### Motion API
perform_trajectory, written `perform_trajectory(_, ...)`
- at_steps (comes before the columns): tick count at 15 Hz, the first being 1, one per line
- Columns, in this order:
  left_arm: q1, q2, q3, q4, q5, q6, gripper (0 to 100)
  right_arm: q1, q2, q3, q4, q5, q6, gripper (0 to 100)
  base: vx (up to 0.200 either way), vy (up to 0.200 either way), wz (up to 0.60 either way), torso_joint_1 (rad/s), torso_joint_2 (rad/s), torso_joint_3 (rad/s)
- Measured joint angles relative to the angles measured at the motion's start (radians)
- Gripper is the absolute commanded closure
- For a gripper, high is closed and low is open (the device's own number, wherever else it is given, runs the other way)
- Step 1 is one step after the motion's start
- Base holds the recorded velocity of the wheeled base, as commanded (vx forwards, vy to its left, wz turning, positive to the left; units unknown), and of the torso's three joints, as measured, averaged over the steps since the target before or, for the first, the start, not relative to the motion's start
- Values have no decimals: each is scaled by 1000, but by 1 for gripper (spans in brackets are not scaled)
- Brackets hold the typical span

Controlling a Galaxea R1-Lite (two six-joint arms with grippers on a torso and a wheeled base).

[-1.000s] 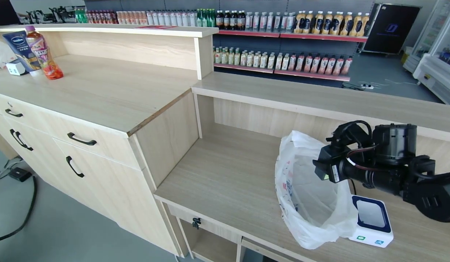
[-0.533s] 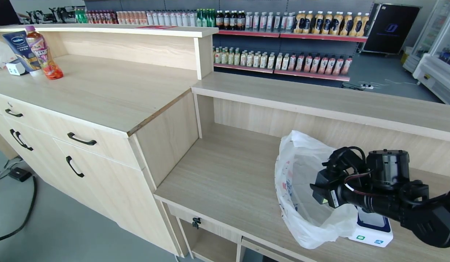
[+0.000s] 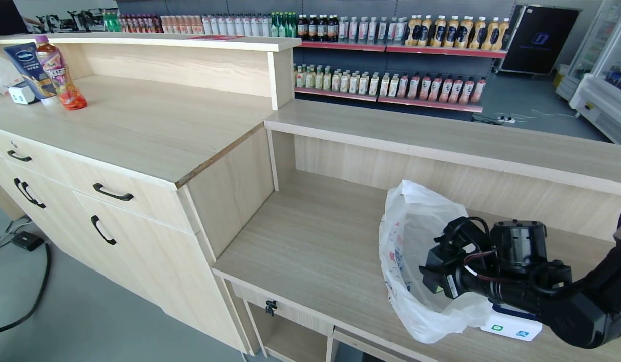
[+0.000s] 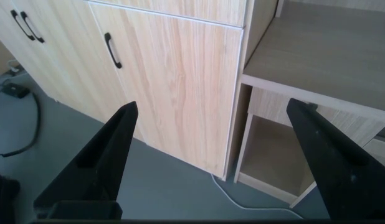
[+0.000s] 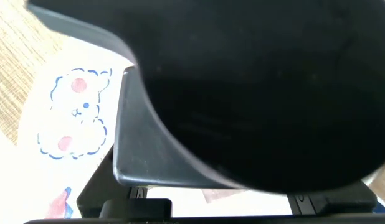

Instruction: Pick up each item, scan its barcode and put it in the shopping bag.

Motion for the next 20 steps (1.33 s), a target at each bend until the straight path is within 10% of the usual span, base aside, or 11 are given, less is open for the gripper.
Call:
perform_trajectory(18,0,0,0,0,0,0,0,4,113,17,-76,26,-23,100,0,0,0,0,0,0)
perform_trajectory(19,0,0,0,0,0,0,0,5,116,17,-84,28,-24,0,0,0,0,0,0,0)
perform_trajectory(20,0,0,0,0,0,0,0,7,118,19,-85,29,-24,0,0,0,0,0,0,0)
